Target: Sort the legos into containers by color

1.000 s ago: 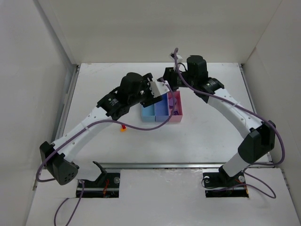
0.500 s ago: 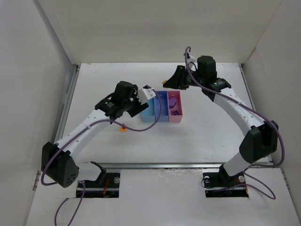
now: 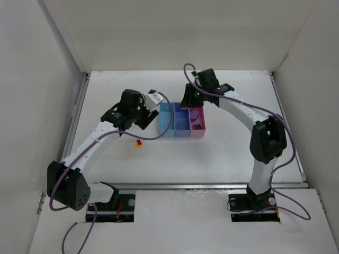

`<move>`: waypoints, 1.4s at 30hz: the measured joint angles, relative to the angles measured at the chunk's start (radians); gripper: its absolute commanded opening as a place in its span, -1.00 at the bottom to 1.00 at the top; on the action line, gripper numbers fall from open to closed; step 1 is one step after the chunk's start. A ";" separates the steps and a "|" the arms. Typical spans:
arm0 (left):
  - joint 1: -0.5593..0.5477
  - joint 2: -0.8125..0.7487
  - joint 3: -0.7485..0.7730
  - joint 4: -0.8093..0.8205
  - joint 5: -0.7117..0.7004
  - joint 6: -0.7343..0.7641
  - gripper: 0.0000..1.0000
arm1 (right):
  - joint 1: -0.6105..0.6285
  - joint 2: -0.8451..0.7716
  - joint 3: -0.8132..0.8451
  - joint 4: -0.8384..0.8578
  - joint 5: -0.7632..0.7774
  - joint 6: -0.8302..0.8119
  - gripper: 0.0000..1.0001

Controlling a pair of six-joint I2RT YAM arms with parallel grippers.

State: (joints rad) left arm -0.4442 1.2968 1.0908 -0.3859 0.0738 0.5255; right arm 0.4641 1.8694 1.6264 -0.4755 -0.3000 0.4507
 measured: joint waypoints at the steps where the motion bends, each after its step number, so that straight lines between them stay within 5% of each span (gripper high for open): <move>1: 0.006 0.000 0.000 0.000 0.003 -0.011 -1.00 | 0.005 0.026 0.000 -0.030 0.016 -0.007 -0.50; 3: 0.008 0.000 -0.001 0.000 0.007 -0.030 -1.00 | 0.014 0.063 0.000 -0.076 0.037 -0.015 -0.08; 10: 0.008 0.010 -0.003 0.020 0.057 -0.084 -1.00 | 0.015 0.076 0.003 -0.119 0.038 -0.032 0.57; 19: 0.008 0.195 0.083 0.016 0.154 -0.124 -1.00 | 0.000 0.066 0.023 -0.124 0.003 -0.035 0.57; 27: -0.044 0.445 0.354 -0.016 0.128 0.069 -0.94 | -0.092 -0.070 0.034 -0.113 -0.014 -0.039 0.57; 32: -0.082 0.487 0.365 -0.022 0.096 0.185 -0.64 | -0.139 -0.122 0.022 -0.115 -0.010 -0.055 0.59; 37: -0.088 0.506 0.367 -0.029 0.086 0.240 0.14 | -0.154 -0.142 -0.011 -0.119 -0.007 -0.058 0.59; 42: -0.088 0.514 0.367 -0.057 0.097 0.260 0.63 | -0.156 -0.145 -0.020 -0.120 -0.005 -0.062 0.64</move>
State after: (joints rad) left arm -0.5320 1.8111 1.4574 -0.4427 0.1703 0.7853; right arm 0.3080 1.7248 1.6062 -0.5953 -0.3054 0.3889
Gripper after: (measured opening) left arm 0.775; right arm 0.808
